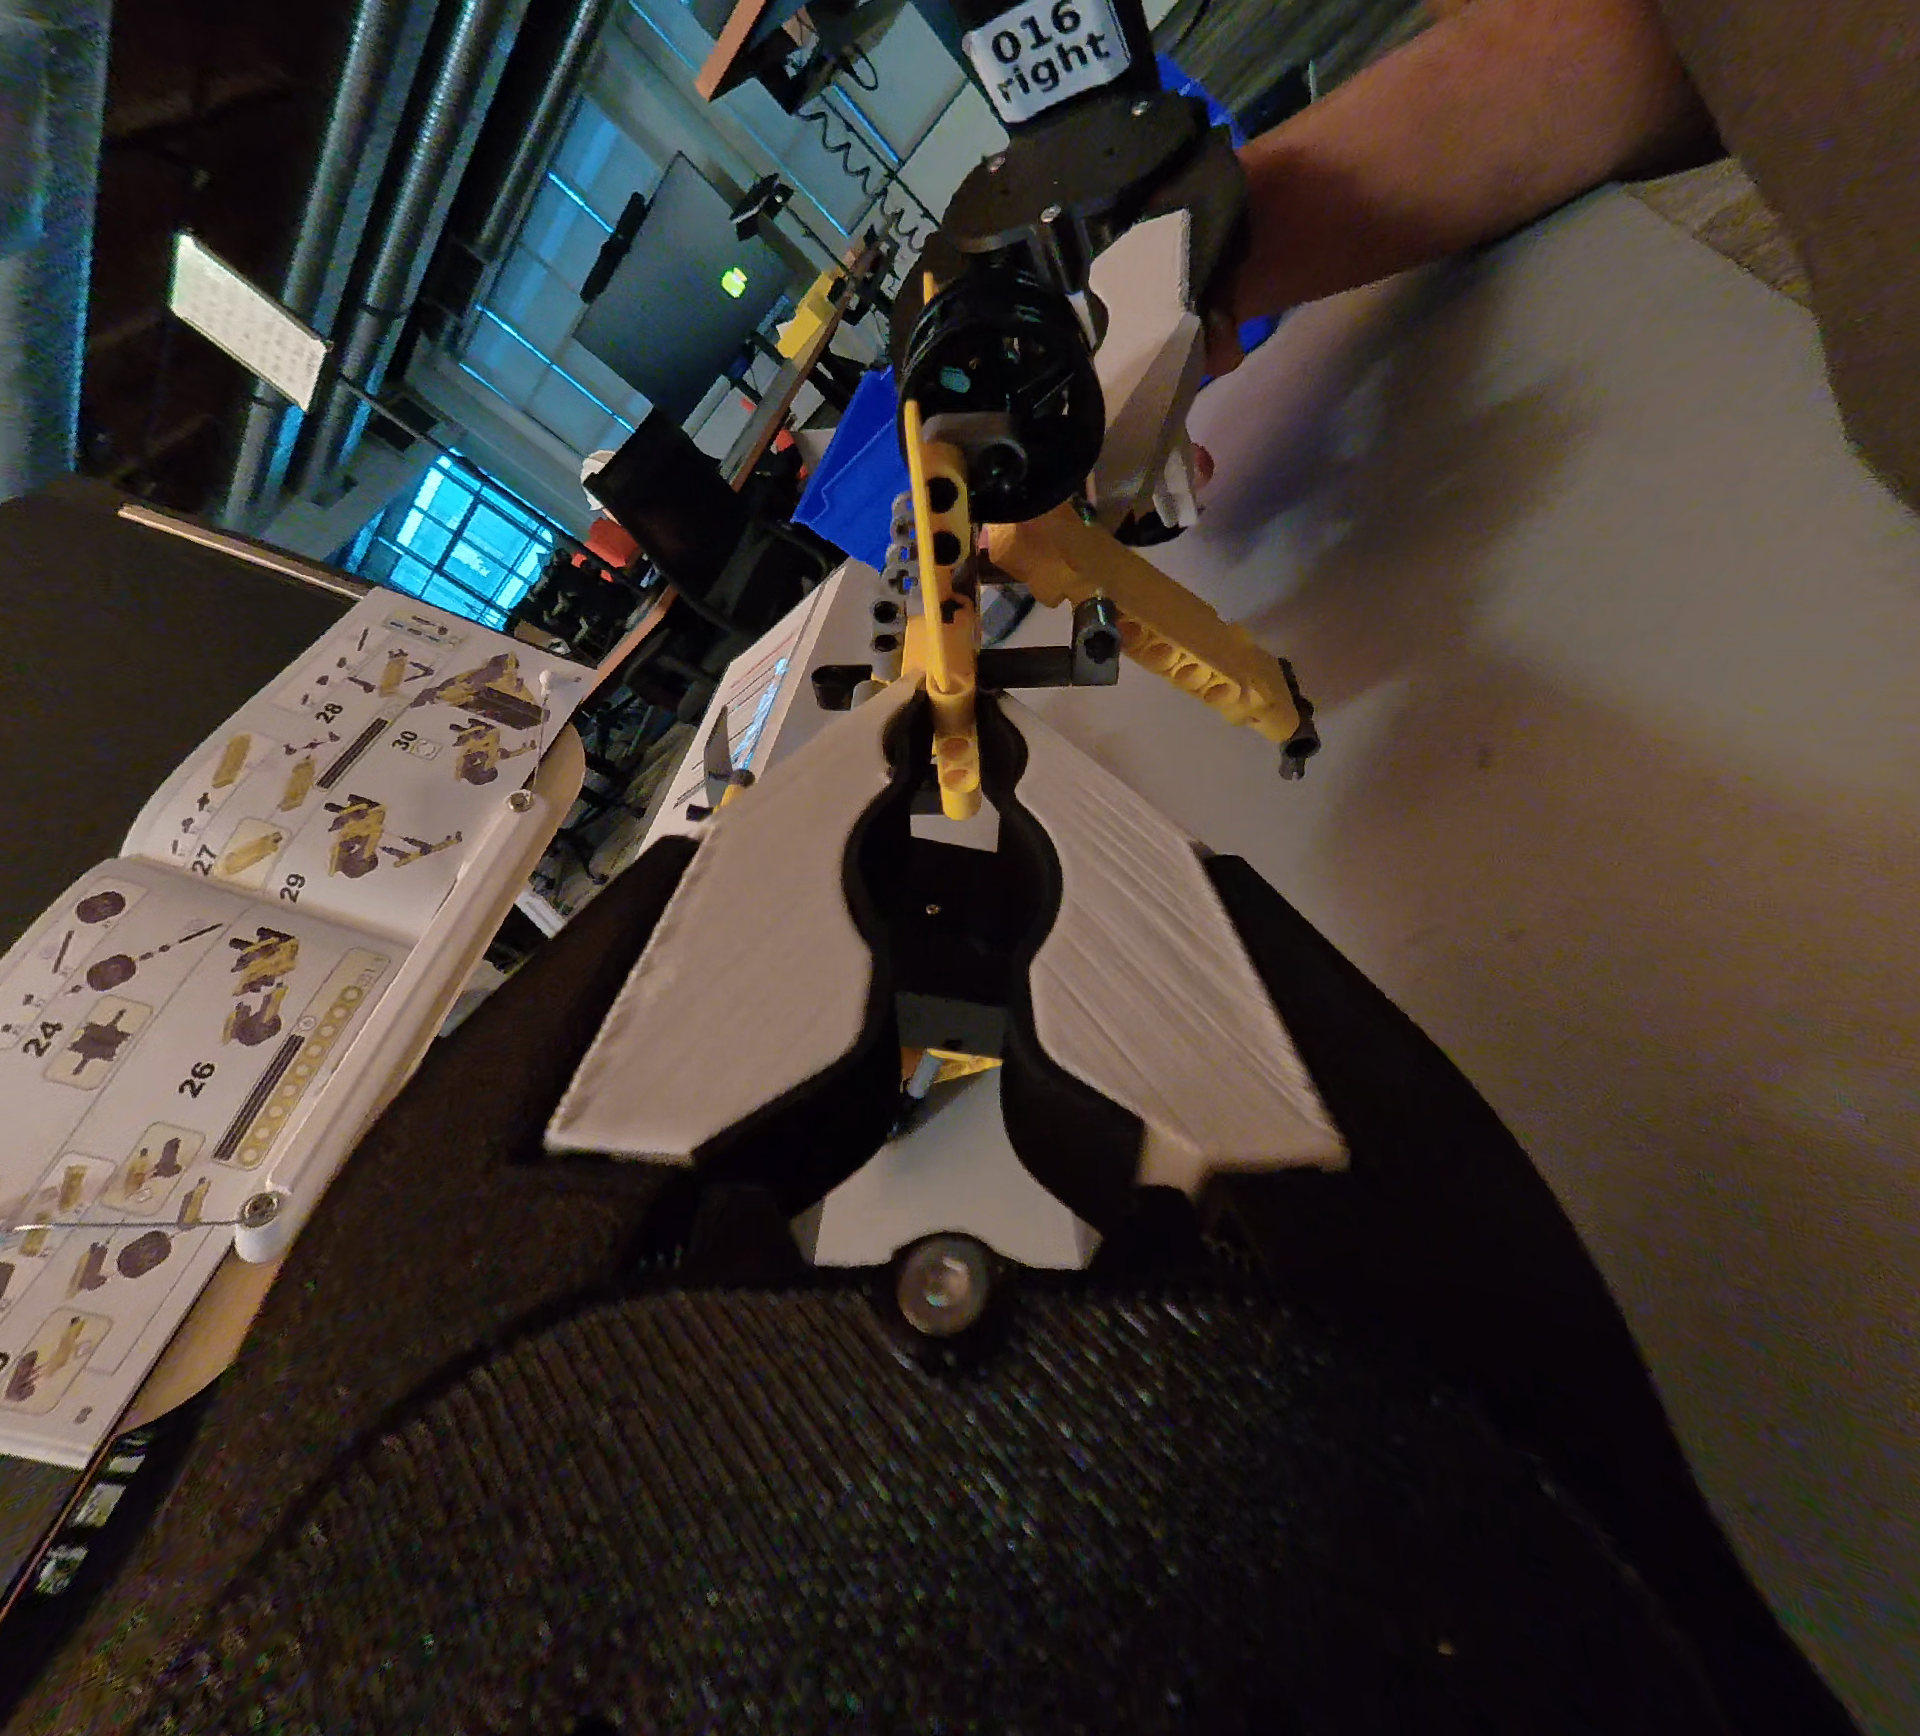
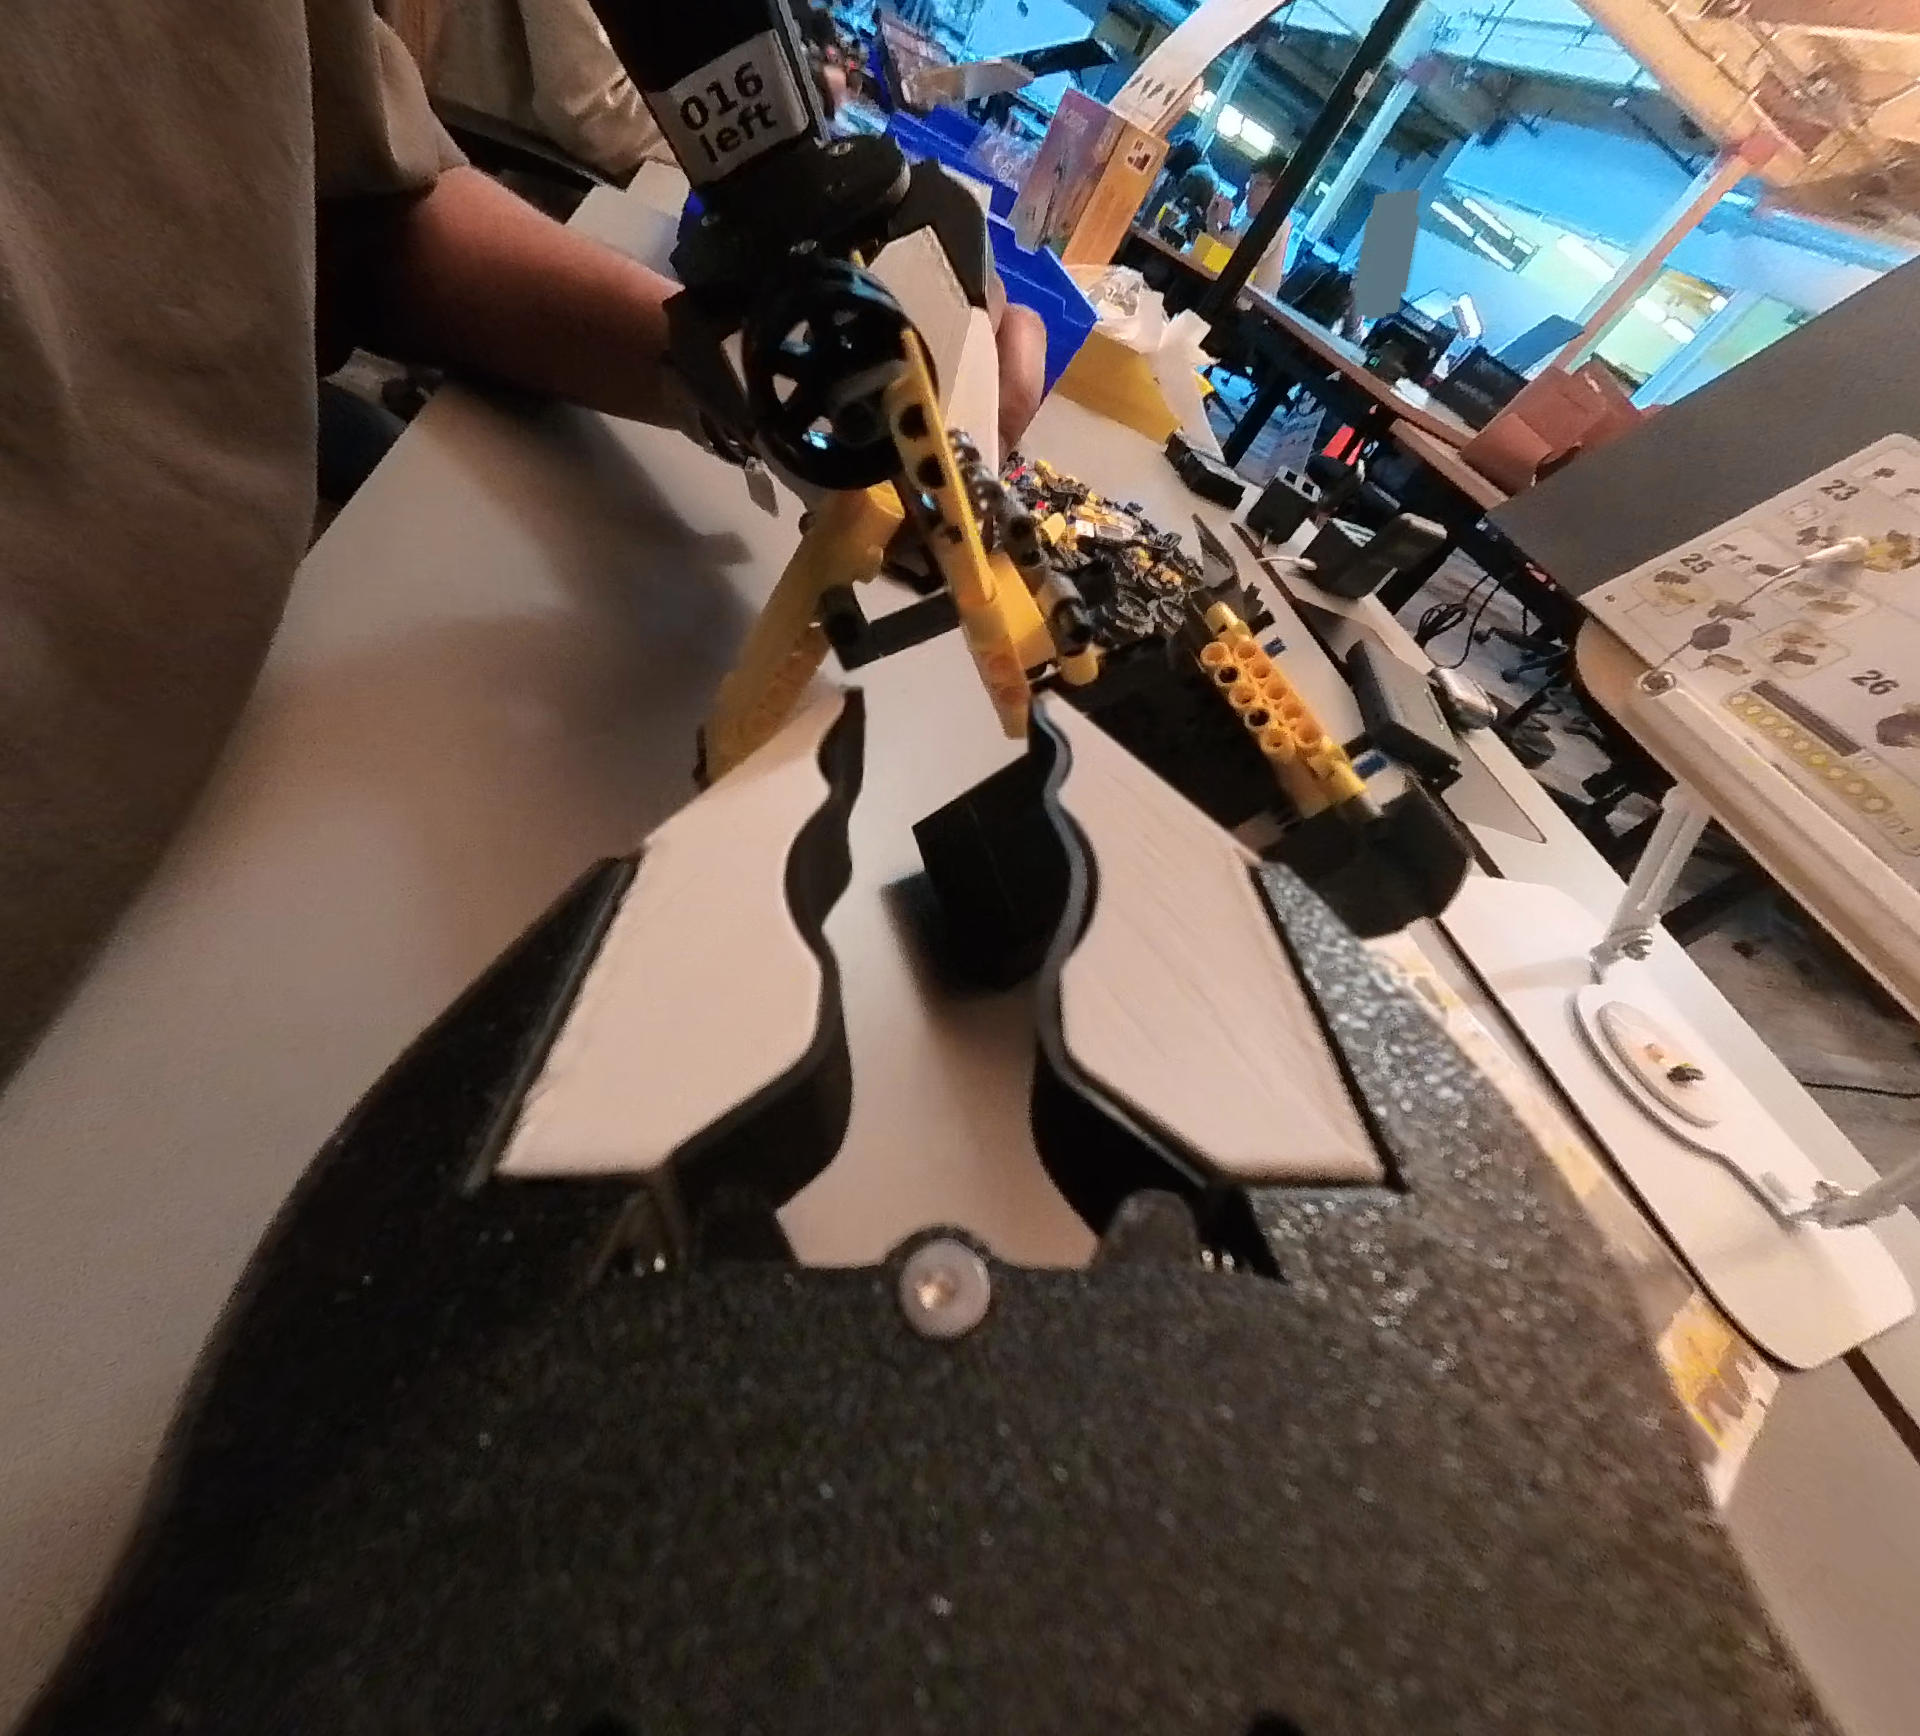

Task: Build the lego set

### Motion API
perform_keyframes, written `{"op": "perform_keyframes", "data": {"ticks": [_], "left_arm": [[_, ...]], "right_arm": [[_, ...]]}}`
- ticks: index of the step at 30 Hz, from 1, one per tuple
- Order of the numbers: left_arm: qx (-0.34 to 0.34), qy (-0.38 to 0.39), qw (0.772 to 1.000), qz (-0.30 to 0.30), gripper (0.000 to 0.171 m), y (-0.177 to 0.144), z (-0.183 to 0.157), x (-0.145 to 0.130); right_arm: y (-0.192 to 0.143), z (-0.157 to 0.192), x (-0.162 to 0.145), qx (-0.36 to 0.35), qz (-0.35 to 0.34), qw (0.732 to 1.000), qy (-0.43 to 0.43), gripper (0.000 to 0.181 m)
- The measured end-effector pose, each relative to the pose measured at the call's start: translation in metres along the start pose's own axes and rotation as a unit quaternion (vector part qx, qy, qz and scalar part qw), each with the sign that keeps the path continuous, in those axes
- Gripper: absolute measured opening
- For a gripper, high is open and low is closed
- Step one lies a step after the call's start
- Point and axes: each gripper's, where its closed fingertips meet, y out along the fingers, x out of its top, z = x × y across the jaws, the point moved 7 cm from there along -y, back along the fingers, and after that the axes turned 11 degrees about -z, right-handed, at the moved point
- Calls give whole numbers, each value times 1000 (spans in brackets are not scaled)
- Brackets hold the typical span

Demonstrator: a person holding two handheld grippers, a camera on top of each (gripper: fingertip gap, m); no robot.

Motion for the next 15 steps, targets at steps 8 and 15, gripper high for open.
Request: {"op": "perform_keyframes", "data": {"ticks": [8, 15], "left_arm": [[-12, -31, 999, 5, 2, -1, 1, -7], [-43, -50, 998, 2, 2, 3, -7, -7]], "right_arm": [[-4, -3, 13, -18, -50, 998, -18, 24], [3, 7, 9, -2, -23, 998, -59, 19]]}}
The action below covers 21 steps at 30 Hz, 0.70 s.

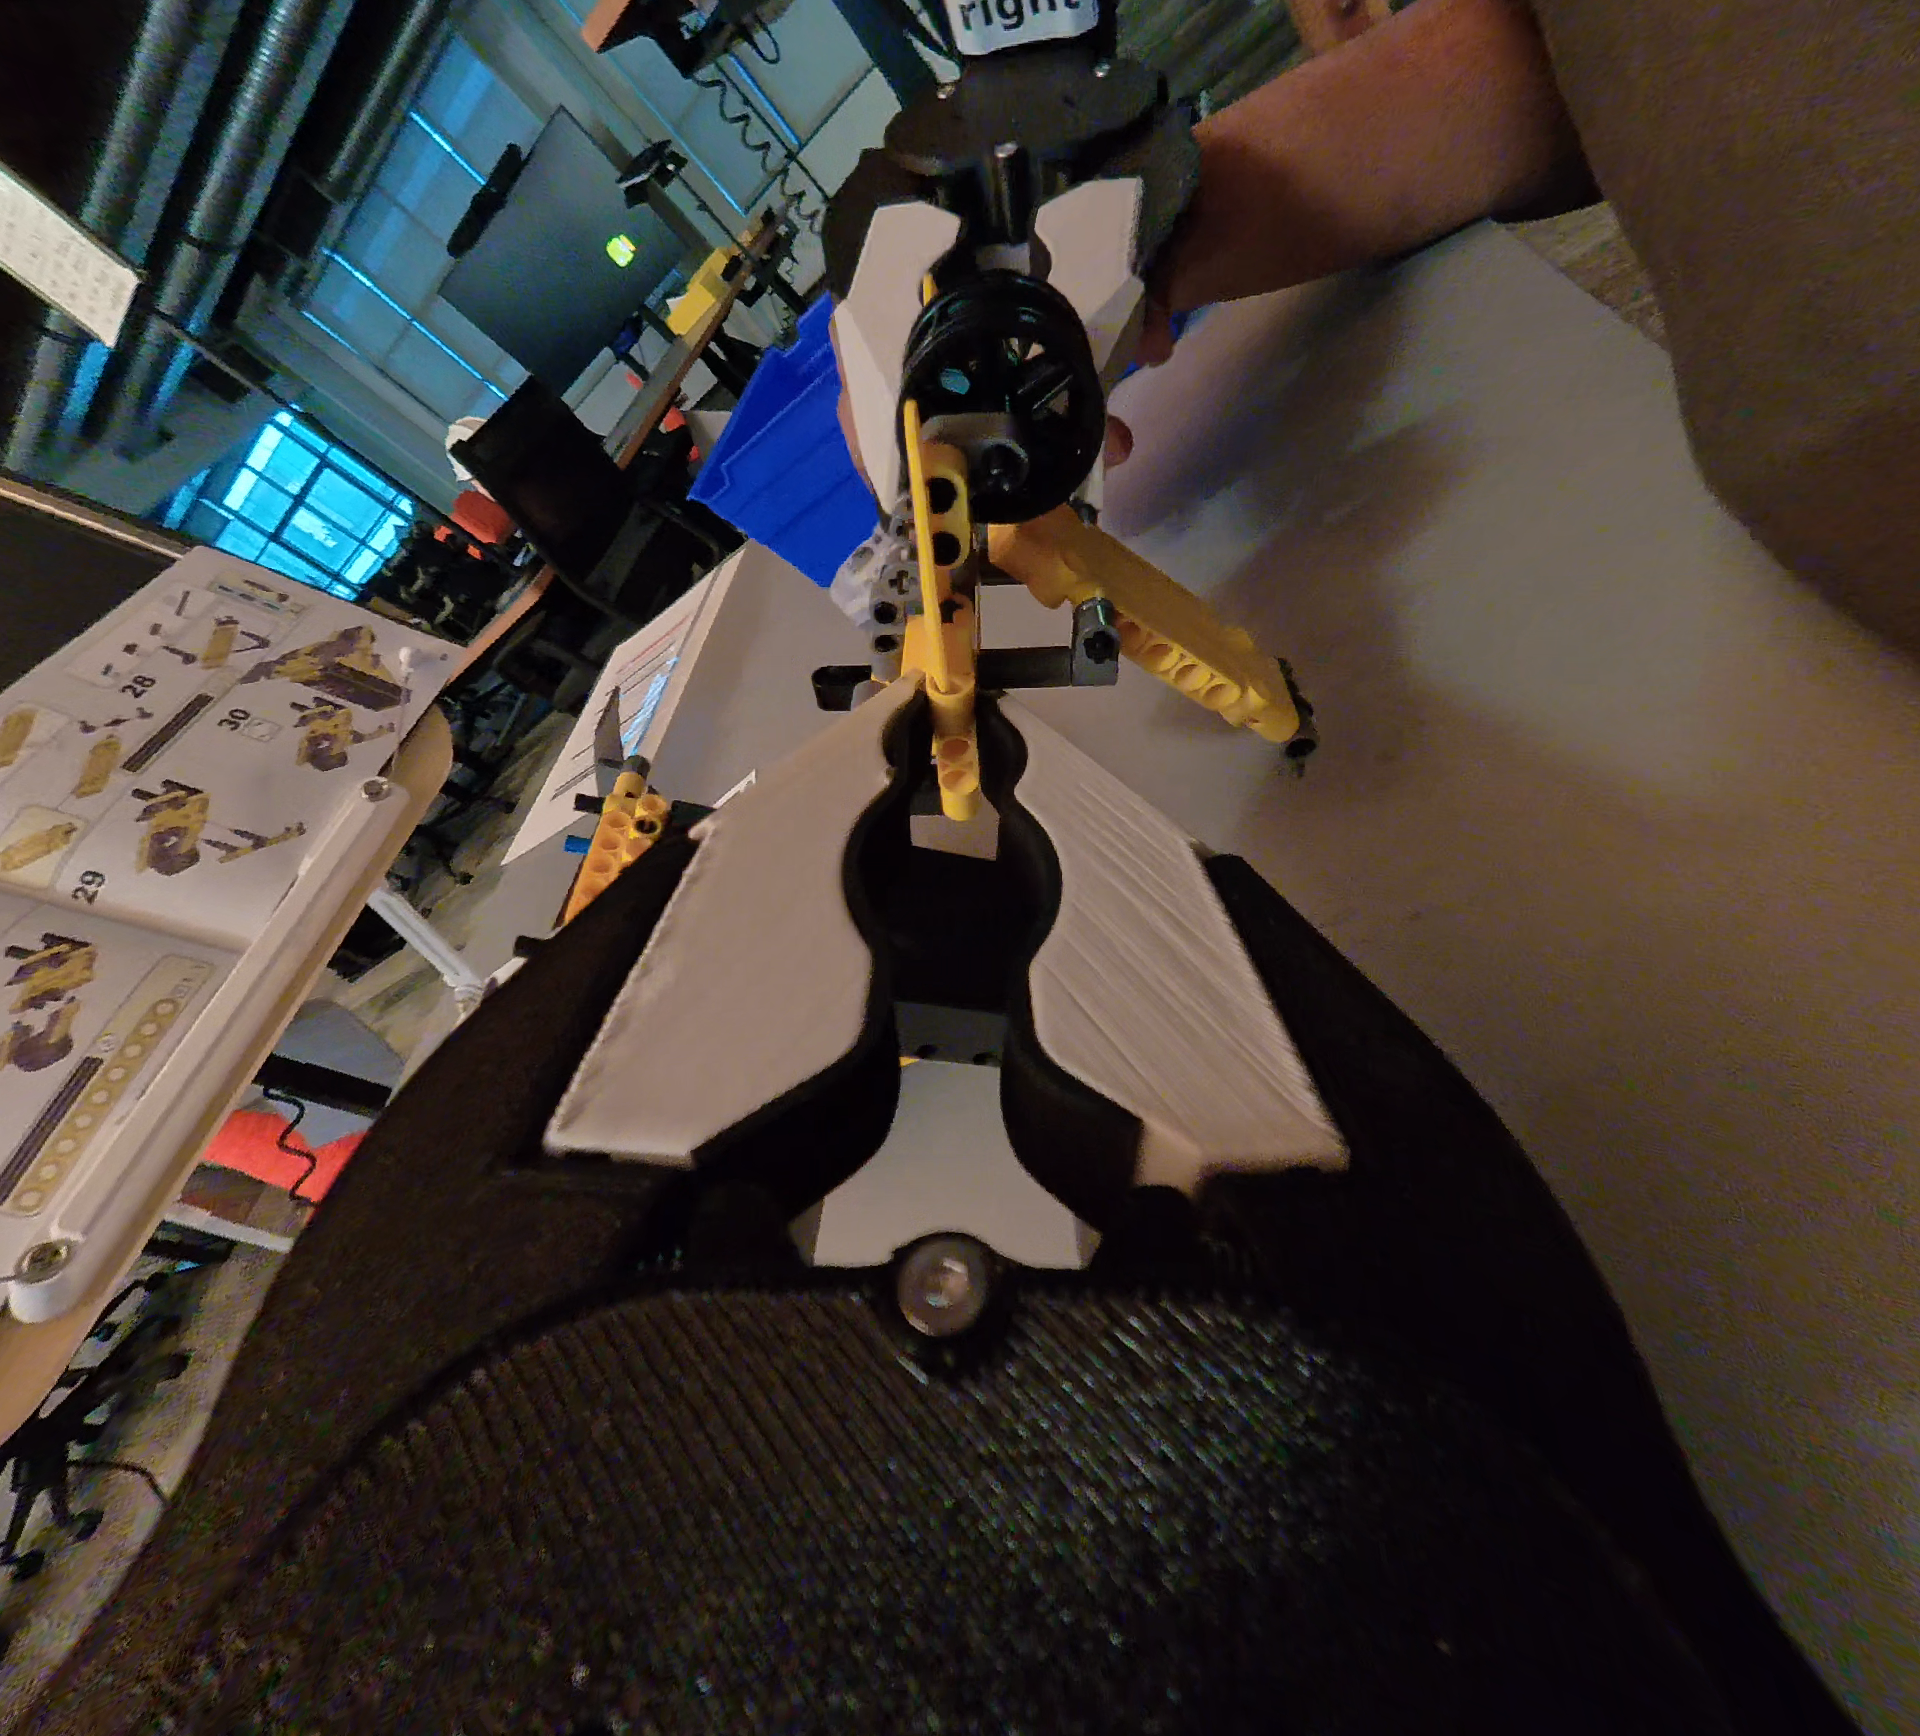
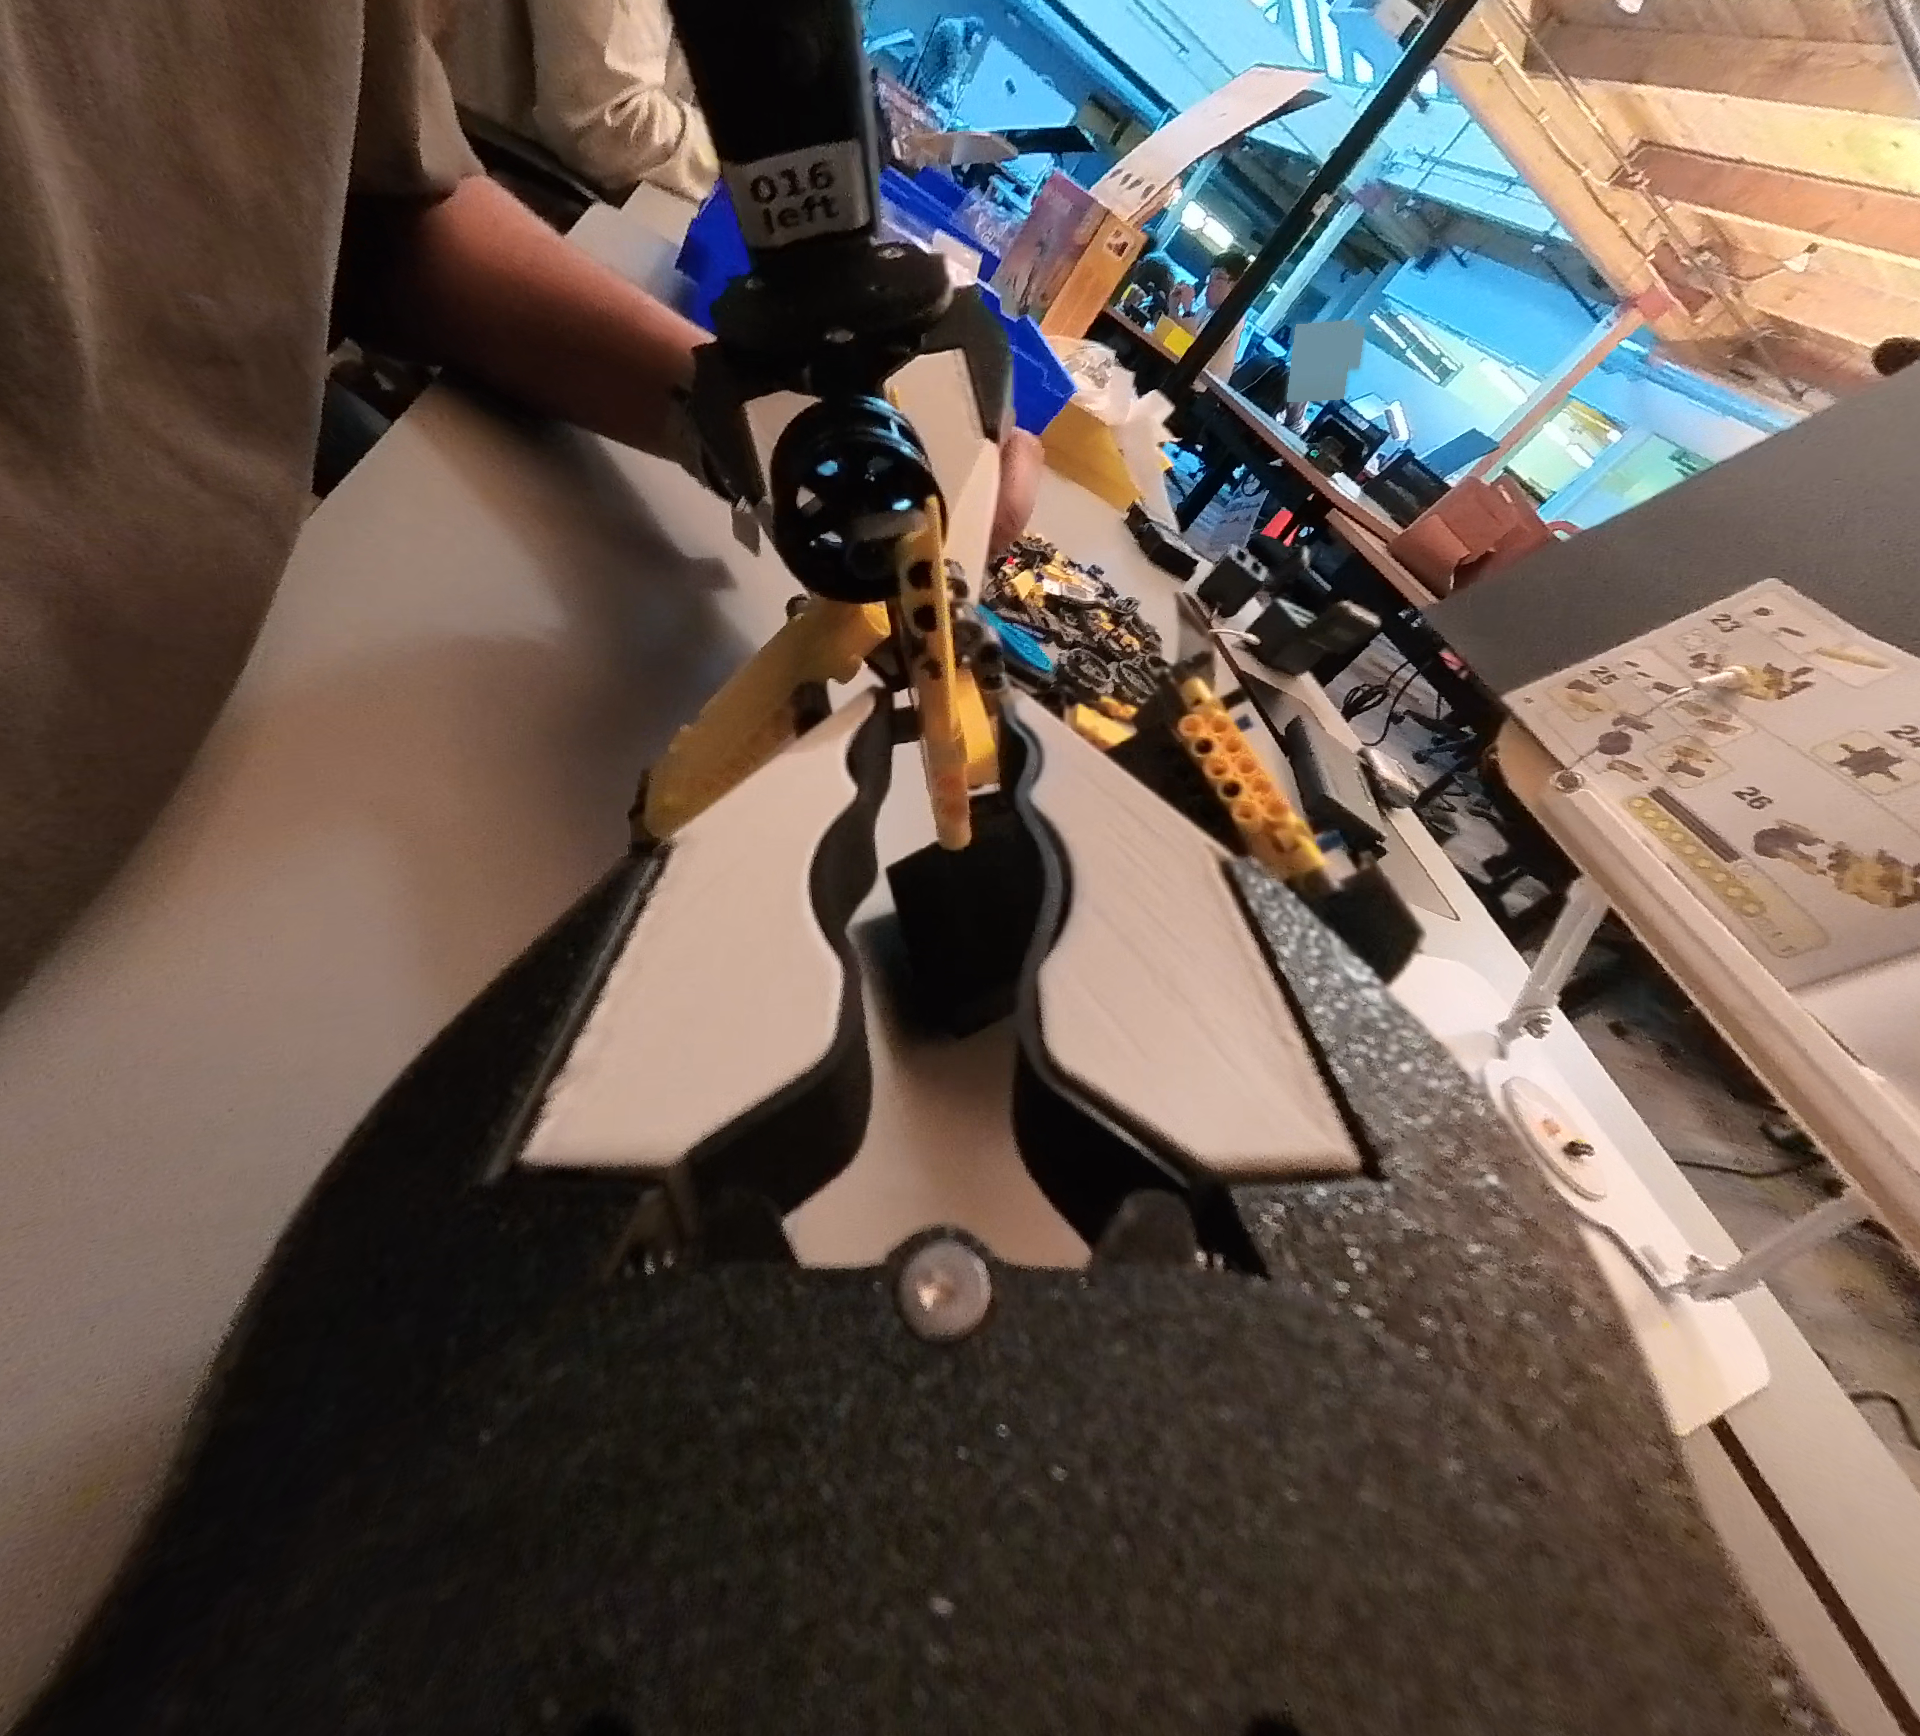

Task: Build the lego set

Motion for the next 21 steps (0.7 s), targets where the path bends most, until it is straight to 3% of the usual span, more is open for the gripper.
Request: {"op": "perform_keyframes", "data": {"ticks": [3, 11, 13, 18, 21], "left_arm": [[-7, -1, 1000, 3, 2, 1, -2, 0], [-5, -57, 998, -14, 2, 0, 1, 1], [-11, -89, 996, -23, 16, -2, 5, 2], [13, -147, 985, -89, 26, -14, 20, 9], [17, -243, 958, -148, 38, -20, 32, 12]], "right_arm": [[3, 4, -2, 7, 7, 1000, -19, 9], [4, 2, 2, 17, -1, 1000, -25, 7], [0, -1, 3, 6, -3, 999, -36, 6], [-9, -12, 13, -17, -30, 999, -27, 6], [-12, -17, 15, -43, -36, 997, -51, 7]]}}
